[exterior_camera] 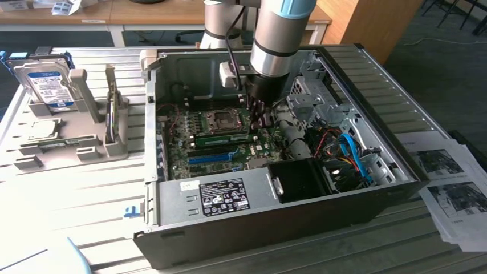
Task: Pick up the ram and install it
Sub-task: 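Press down the ram until it locks into place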
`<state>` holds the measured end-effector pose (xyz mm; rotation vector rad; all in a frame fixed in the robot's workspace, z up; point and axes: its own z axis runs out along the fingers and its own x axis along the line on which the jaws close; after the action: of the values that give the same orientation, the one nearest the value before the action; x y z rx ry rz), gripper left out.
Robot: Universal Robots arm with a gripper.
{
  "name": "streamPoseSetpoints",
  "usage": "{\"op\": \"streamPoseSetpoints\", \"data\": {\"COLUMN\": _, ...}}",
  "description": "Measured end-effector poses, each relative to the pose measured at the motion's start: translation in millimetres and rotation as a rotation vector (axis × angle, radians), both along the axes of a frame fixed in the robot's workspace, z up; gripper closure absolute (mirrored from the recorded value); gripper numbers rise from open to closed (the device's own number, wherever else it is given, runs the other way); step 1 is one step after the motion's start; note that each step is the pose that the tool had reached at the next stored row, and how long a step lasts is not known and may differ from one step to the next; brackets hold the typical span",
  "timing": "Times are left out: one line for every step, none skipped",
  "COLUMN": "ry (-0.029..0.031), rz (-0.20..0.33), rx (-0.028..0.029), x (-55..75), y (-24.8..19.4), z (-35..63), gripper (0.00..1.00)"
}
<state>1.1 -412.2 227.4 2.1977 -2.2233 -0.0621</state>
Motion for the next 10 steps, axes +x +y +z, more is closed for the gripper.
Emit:
{"op": "streamPoseSetpoints", "data": {"ry": -0.0001, "rz": 0.0, "rx": 0.0001, "x": 0.0, "y": 0.0, "z": -0.1, "gripper": 0.91}}
{"op": "streamPoseSetpoints", "data": {"ry": 0.0, "rz": 0.0, "rx": 0.0001, "x": 0.0, "y": 0.0, "z": -0.1, "gripper": 0.91}}
{"op": "streamPoseSetpoints", "data": {"ry": -0.0001, "rz": 0.0, "rx": 0.0002, "x": 0.0, "y": 0.1, "z": -0.4, "gripper": 0.91}}
{"op": "streamPoseSetpoints", "data": {"ry": -0.0001, "rz": 0.0, "rx": 0.0003, "x": 0.0, "y": 0.1, "z": -0.6, "gripper": 0.91}}
{"op": "streamPoseSetpoints", "data": {"ry": -0.0001, "rz": 0.0, "rx": 0.0002, "x": 0.0, "y": 0.0, "z": -0.6, "gripper": 0.91}}
{"op": "streamPoseSetpoints", "data": {"ry": 0.0, "rz": 0.0, "rx": 0.0002, "x": 0.0, "y": 0.0, "z": -0.7, "gripper": 0.91}}
{"op": "streamPoseSetpoints", "data": {"ry": -0.0001, "rz": 0.0, "rx": 0.0002, "x": 0.0, "y": 0.0, "z": -1.0, "gripper": 0.91}}
{"op": "streamPoseSetpoints", "data": {"ry": -0.0001, "rz": 0.0, "rx": 0.0003, "x": 0.0, "y": 0.1, "z": -1.2, "gripper": 0.91}}
{"op": "streamPoseSetpoints", "data": {"ry": -0.0001, "rz": 0.0, "rx": 0.0002, "x": 0.0, "y": 0.0, "z": -1.3, "gripper": 0.91}}
{"op": "streamPoseSetpoints", "data": {"ry": -0.0001, "rz": 0.0, "rx": 0.0003, "x": 0.0, "y": 0.1, "z": -1.6, "gripper": 0.91}}
